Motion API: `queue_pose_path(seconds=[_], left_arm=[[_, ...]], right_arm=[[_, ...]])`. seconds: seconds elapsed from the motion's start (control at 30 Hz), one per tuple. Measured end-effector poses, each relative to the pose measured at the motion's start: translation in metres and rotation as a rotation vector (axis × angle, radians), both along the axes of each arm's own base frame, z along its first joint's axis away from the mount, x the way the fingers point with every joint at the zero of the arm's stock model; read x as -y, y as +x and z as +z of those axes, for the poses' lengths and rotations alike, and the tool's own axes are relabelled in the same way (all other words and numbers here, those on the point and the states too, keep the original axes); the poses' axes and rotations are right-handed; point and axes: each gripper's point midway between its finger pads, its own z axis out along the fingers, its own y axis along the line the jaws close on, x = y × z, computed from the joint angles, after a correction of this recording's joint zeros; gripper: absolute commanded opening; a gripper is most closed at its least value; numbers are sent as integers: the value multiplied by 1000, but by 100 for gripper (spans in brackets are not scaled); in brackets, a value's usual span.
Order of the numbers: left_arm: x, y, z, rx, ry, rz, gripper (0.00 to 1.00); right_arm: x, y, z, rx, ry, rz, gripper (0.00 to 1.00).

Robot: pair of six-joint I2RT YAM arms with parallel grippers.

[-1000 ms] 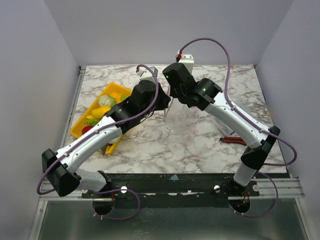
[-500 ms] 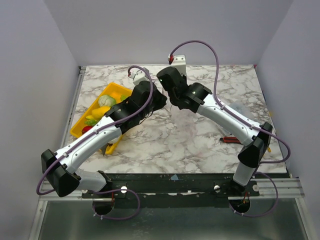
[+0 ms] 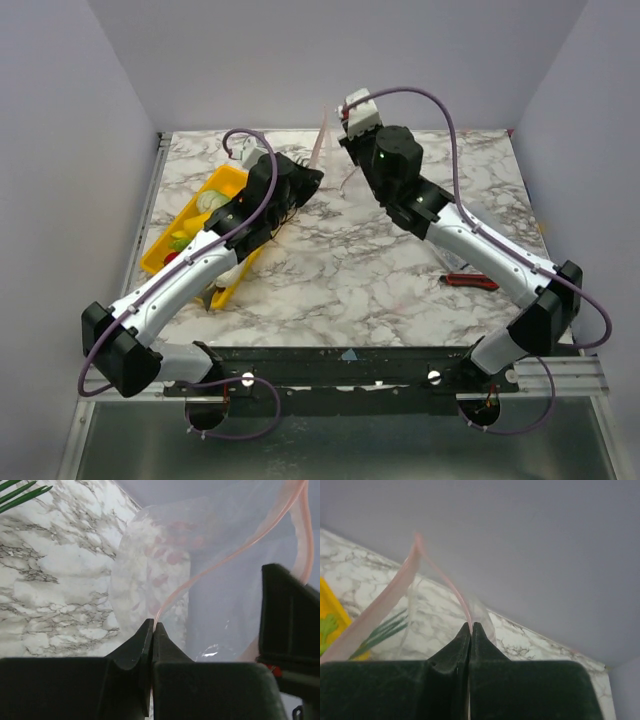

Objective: Place the food in the zip-top bag and seal the zipper
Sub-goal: Open the zipper of the food storage bag at the center of the board.

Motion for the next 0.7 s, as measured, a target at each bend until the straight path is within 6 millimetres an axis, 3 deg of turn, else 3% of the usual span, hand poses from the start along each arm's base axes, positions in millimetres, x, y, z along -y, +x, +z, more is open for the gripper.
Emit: queue_pose_path(seconds=[0.07, 0.13, 0.3, 0.4, 0.5, 0.6, 0.7], left_arm=[[4, 2, -5, -10, 2, -26, 17], [13, 2, -23, -30, 15, -75, 27], [22, -25, -115, -179, 112, -221, 55], [18, -40, -152, -234, 165, -270, 69], [14, -49, -162, -233, 210, -319, 72], [16, -51, -148, -174, 234, -369, 78], [19, -54, -129, -98, 249, -424, 93]], right_arm=[[-2, -10, -17, 14, -59, 88, 1], [-2, -19, -52, 0, -132, 181, 1], [-7, -27, -146, -108, -265, 319, 1], [-10, -35, -177, -163, -289, 373, 1], [-15, -41, -182, -181, -269, 416, 1], [-19, -47, -177, -196, -234, 446, 1], [-20, -49, -168, -207, -199, 441, 1]])
